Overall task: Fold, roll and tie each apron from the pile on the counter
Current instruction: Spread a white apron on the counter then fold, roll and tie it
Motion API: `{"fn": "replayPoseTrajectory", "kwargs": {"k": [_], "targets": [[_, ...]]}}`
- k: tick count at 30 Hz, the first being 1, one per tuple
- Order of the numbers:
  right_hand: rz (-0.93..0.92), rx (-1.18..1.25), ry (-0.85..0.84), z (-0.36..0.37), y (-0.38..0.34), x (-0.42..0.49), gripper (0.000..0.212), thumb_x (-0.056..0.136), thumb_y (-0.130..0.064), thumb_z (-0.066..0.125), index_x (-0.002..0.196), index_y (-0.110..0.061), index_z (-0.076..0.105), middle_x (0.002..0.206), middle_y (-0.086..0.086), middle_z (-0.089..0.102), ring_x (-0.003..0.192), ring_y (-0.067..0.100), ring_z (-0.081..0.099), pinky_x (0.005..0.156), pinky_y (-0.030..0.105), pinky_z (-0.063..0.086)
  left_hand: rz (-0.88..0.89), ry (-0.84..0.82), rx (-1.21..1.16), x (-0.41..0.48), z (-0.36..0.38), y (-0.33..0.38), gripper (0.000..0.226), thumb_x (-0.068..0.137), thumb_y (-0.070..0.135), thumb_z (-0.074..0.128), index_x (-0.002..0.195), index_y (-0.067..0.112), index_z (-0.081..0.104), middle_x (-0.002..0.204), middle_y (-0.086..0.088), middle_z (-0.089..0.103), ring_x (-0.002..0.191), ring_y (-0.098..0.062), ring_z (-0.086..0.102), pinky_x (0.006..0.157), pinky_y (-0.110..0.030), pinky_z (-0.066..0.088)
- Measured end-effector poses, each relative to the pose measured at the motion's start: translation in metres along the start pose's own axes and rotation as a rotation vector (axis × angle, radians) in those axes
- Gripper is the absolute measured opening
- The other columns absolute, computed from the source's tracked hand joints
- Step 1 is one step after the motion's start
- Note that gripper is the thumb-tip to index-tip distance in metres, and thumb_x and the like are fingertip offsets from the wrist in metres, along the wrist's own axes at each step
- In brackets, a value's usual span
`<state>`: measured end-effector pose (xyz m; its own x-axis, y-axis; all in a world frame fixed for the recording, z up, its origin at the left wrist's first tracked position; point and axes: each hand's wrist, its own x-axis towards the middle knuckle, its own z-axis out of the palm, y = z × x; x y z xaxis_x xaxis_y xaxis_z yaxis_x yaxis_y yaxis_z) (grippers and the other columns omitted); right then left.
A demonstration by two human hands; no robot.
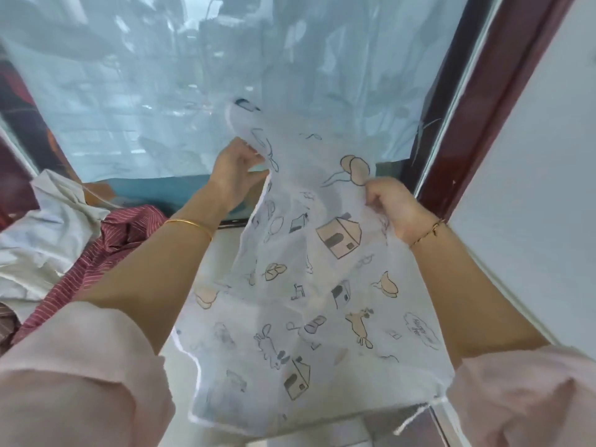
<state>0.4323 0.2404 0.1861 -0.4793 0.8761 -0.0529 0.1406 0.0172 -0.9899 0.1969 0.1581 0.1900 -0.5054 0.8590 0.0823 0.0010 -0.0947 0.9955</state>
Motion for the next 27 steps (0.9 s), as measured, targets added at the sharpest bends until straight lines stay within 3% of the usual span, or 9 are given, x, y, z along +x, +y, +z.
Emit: {"fn": "replayPoseTrajectory", "kwargs": {"k": [1,3,6,8,12,16,21,24,27], "targets": [[0.017,-0.055,-0.017,-0.008,0.008,-0.004,0.027,0.069,0.006,0.046,0.052,-0.012,0.034,0.047,-0.001,0.037,0.043,0.013,0.036,0.043,0.018,0.026,0.064,-0.025,0.147,-0.002,0.003,0.001,0.015,0.079,0.008,0.047,0.088,0.01,0.058,0.085,0.002,0.06,0.076,0.003,0.061,0.072,-0.017,0.05],[0.055,-0.146,-0.066,-0.023,0.022,-0.022,0.035,0.078,0.014,0.043,0.052,-0.01,0.037,0.045,-0.006,0.043,0.043,0.006,0.042,0.041,0.013,0.031,0.088,-0.058,0.238,-0.019,0.014,0.005,0.04,0.072,0.012,0.061,0.111,0.004,0.054,0.104,-0.012,0.064,0.092,-0.01,0.064,0.081,-0.025,0.051],[0.136,-0.127,-0.263,-0.032,0.041,-0.036,0.007,0.076,0.003,0.057,0.082,0.007,0.059,0.083,0.013,0.061,0.081,0.024,0.056,0.073,0.026,0.046,0.132,-0.151,0.414,-0.049,0.022,-0.002,0.024,0.081,0.012,0.069,0.103,0.015,0.062,0.095,0.006,0.067,0.081,0.005,0.064,0.073,-0.012,0.049],[0.238,0.059,-0.327,-0.04,0.052,-0.041,0.043,0.078,-0.018,0.066,0.116,-0.001,0.058,0.116,0.015,0.062,0.101,0.033,0.058,0.091,0.044,0.046,0.141,-0.224,0.536,-0.072,0.026,-0.008,0.017,0.087,0.009,0.065,0.102,0.015,0.061,0.091,0.011,0.064,0.074,0.013,0.061,0.067,-0.005,0.046],[0.33,-0.074,-0.466,-0.028,0.063,-0.062,0.056,0.087,-0.06,0.049,0.128,-0.021,0.052,0.125,-0.001,0.06,0.084,0.021,0.061,0.072,0.033,0.052,-0.003,-0.404,0.683,-0.114,0.018,-0.02,0.026,0.086,0.003,0.062,0.102,0.023,0.066,0.101,0.012,0.068,0.094,0.001,0.062,0.086,-0.015,0.046],[0.323,-0.132,-0.771,-0.001,0.084,-0.098,0.044,0.09,-0.043,0.055,0.119,-0.011,0.059,0.103,-0.001,0.069,0.071,0.025,0.054,0.057,0.027,0.047,-0.17,-0.564,0.714,-0.154,0.011,-0.027,0.031,0.079,-0.005,0.062,0.097,0.019,0.07,0.099,0.005,0.072,0.096,-0.011,0.066,0.087,-0.025,0.049],[0.238,-0.059,-0.746,0.026,0.117,-0.142,0.014,0.083,-0.011,0.062,0.095,-0.004,0.059,0.068,0.006,0.041,0.055,0.013,0.032,0.053,0.025,0.024,-0.349,-0.618,1.049,-0.196,-0.005,-0.041,0.023,0.083,0.006,0.061,0.104,0.014,0.067,0.104,0.0,0.068,0.098,-0.018,0.063,0.085,-0.023,0.051],[0.286,0.002,-0.685,0.039,0.132,-0.167,0.009,0.081,-0.006,0.062,0.088,-0.007,0.057,0.086,0.008,0.061,0.08,0.02,0.06,0.076,0.032,0.05,-0.537,-0.633,1.245,-0.23,-0.022,-0.052,0.017,0.088,0.016,0.059,0.103,0.023,0.059,0.091,0.003,0.063,0.09,-0.023,0.061,0.079,-0.029,0.052],[0.361,0.124,-0.739,0.053,0.149,-0.193,0.038,0.083,-0.003,0.06,0.119,0.007,0.053,0.113,0.016,0.062,0.105,0.029,0.061,0.094,0.041,0.05,-0.681,-0.68,1.223,-0.261,-0.037,-0.066,0.013,0.092,0.02,0.057,0.104,0.024,0.057,0.105,-0.001,0.059,0.085,-0.021,0.061,0.076,-0.033,0.054]]}}
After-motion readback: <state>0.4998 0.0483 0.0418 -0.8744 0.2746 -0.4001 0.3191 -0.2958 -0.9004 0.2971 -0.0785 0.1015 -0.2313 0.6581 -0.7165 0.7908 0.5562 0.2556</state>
